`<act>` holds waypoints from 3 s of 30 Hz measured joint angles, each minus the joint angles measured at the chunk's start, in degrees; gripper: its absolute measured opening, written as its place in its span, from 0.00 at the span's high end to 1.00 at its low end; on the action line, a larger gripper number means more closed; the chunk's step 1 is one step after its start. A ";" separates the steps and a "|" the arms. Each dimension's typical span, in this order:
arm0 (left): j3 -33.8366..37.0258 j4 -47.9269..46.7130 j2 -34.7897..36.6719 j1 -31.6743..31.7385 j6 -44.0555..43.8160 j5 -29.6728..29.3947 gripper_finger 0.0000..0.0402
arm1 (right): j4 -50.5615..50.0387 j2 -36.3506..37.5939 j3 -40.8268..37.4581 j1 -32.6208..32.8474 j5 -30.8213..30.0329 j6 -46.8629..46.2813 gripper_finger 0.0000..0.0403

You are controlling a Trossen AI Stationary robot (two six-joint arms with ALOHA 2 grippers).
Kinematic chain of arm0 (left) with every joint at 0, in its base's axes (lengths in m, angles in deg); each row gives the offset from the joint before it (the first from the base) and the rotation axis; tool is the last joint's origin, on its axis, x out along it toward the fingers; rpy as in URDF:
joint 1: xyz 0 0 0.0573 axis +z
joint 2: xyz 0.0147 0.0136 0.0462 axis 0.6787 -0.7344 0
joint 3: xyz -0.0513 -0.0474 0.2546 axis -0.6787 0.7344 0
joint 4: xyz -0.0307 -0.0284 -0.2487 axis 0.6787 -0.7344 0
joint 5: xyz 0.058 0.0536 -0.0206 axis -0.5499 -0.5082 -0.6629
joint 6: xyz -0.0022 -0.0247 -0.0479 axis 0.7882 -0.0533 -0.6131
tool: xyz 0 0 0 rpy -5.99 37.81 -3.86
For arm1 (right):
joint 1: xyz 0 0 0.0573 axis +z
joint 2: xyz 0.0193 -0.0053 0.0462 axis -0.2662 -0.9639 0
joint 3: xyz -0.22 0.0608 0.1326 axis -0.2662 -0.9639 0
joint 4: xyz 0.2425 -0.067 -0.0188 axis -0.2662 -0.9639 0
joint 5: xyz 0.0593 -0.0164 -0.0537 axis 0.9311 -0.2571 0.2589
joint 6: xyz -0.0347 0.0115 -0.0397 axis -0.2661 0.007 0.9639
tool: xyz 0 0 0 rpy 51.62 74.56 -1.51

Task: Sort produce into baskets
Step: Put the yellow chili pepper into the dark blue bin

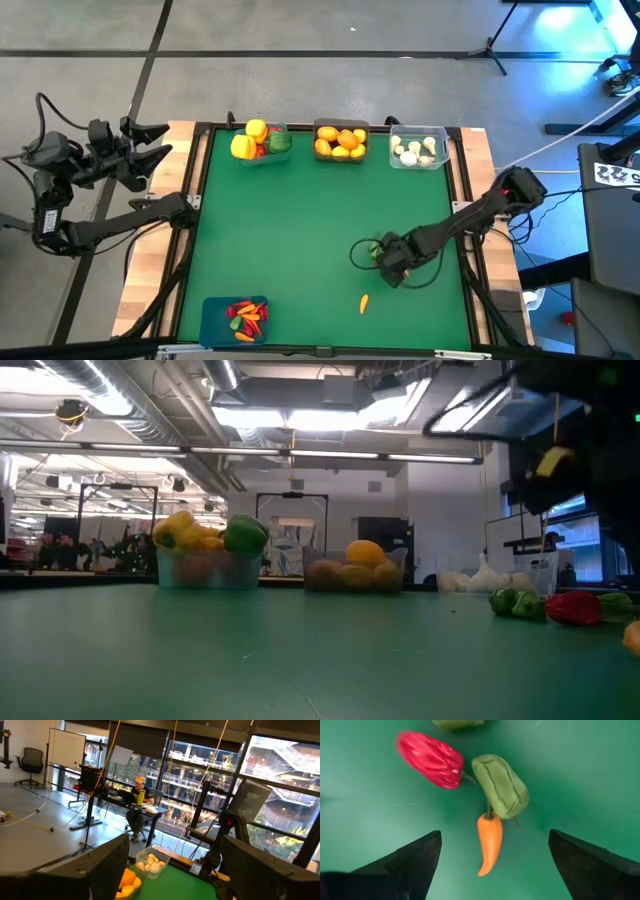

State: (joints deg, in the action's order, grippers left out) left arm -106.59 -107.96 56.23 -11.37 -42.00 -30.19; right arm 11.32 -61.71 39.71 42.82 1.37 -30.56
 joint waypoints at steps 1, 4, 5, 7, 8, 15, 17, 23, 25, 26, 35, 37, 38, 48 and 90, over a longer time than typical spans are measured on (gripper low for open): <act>0.00 0.00 0.00 0.00 -0.02 0.00 0.23 | 0.00 -0.88 0.00 -0.03 0.03 0.41 0.10; 0.00 -0.02 0.00 0.00 -0.02 0.00 0.23 | 0.30 -3.24 0.01 -0.03 0.11 1.81 0.13; 0.00 -0.06 0.00 0.00 -0.02 0.00 0.23 | 0.52 -3.68 0.11 -0.03 0.16 2.15 0.15; 0.00 -0.36 0.00 0.00 -0.02 -0.01 0.23 | 1.04 -4.12 0.15 -0.03 0.35 2.73 0.18; 0.00 -0.67 0.00 0.00 -0.02 -0.03 0.23 | 1.40 -4.21 0.15 -0.03 0.43 2.87 0.20; 0.00 -2.99 -0.01 0.00 -0.04 -1.26 0.23 | 2.08 -4.26 0.15 -0.02 -0.01 2.79 0.46; 0.00 -3.04 -0.02 0.00 -0.04 -1.29 0.23 | 2.12 -4.28 0.15 -0.03 -0.18 2.79 0.54; 0.00 -3.02 -0.02 0.00 -0.02 -1.29 0.23 | 2.37 -4.33 0.15 0.00 -0.34 2.30 0.73; 0.00 -3.04 -0.02 0.00 0.00 -1.27 0.23 | 2.40 -4.35 0.15 -0.01 -0.34 1.54 0.77; 0.00 -3.03 -0.02 0.00 -0.01 -1.28 0.23 | 2.44 -4.35 0.15 -0.03 -0.34 1.35 0.79; 0.00 -3.02 -0.02 0.00 0.02 -1.27 0.23 | 0.30 -4.68 5.03 -0.03 -3.51 1.47 0.90; 0.00 -3.02 -0.02 0.00 0.24 -1.27 0.23 | -0.96 -4.67 6.83 -0.07 -3.57 1.46 0.92; 0.00 -3.02 -0.02 0.00 0.37 -1.27 0.23 | -0.94 -4.70 7.92 -0.06 -3.57 1.46 0.93; 0.00 -3.00 -0.02 0.00 0.27 -1.27 0.23 | 11.72 -4.61 21.42 -0.05 -17.67 6.72 0.95; 0.00 -2.97 -0.02 0.00 -1.67 -1.27 0.23 | 40.08 -54.84 78.31 -6.38 -3.93 46.24 0.95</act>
State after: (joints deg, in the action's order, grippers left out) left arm -106.59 -110.94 56.20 -11.37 -43.67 -31.46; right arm 51.40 -116.54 118.01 36.43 -2.56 15.67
